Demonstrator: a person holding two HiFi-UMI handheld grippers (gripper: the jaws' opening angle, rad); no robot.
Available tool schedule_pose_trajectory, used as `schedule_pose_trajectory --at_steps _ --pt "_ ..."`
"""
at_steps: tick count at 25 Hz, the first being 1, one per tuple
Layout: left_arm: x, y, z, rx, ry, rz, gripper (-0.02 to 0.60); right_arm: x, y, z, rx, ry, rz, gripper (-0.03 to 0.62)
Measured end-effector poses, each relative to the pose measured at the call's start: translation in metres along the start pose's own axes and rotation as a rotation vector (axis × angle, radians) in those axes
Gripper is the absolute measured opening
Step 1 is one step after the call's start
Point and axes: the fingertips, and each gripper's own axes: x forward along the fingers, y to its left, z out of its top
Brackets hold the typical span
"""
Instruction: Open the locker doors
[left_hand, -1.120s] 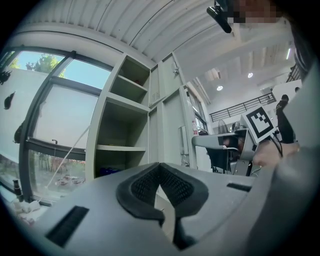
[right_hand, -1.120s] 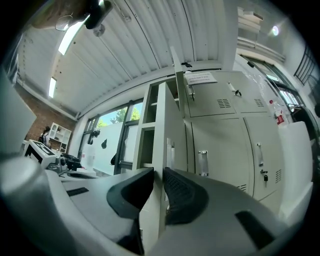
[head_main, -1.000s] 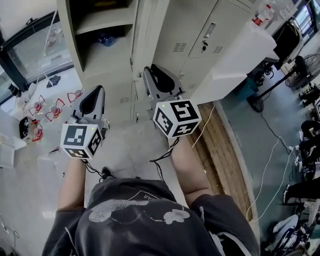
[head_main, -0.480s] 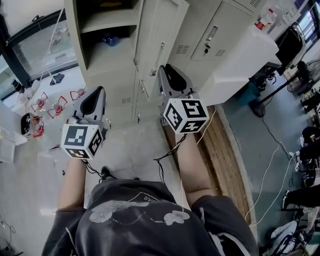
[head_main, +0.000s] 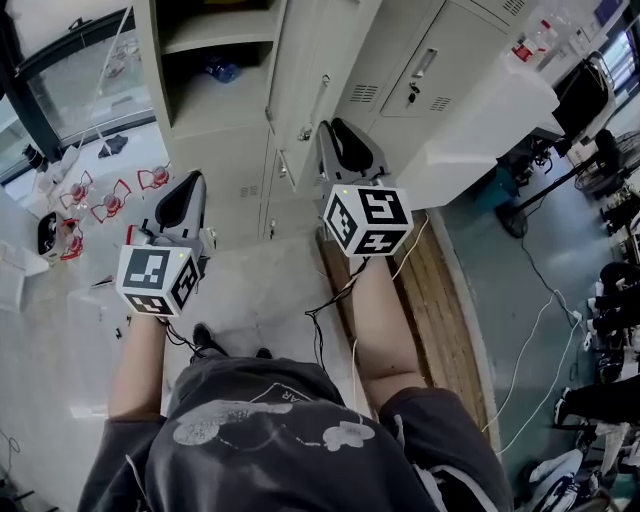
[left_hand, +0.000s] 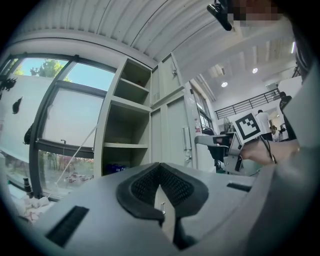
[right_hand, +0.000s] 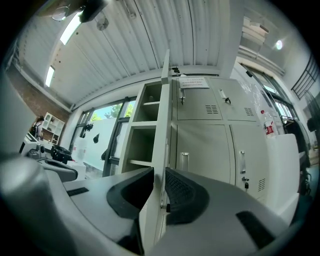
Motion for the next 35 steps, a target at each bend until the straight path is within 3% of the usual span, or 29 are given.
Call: schedule_pose_trajectory --at_steps 12,16,24,35 --pt "-0.034 0.017 -0.05 -0.046 0.095 0.093 0.009 -0.027 0.038 -0.04 0.046 0.029 0.081 0.289" --pt "-0.047 0.026 -0.081 -0.077 0.14 0.138 0.009 -0.037 0.065 -0.06 0.084 0.036 0.143 0.307" --pt "-0.072 0.055 -0.13 -0.113 0.209 0.22 0.009 -0.028 0.14 -0.11 0.062 0.087 0.271 0.307" --pt "-0.066 0.12 -0.192 -0.13 0.288 0.256 0.009 0.042 0.177 -0.208 0.127 0.251 0.248 0.307"
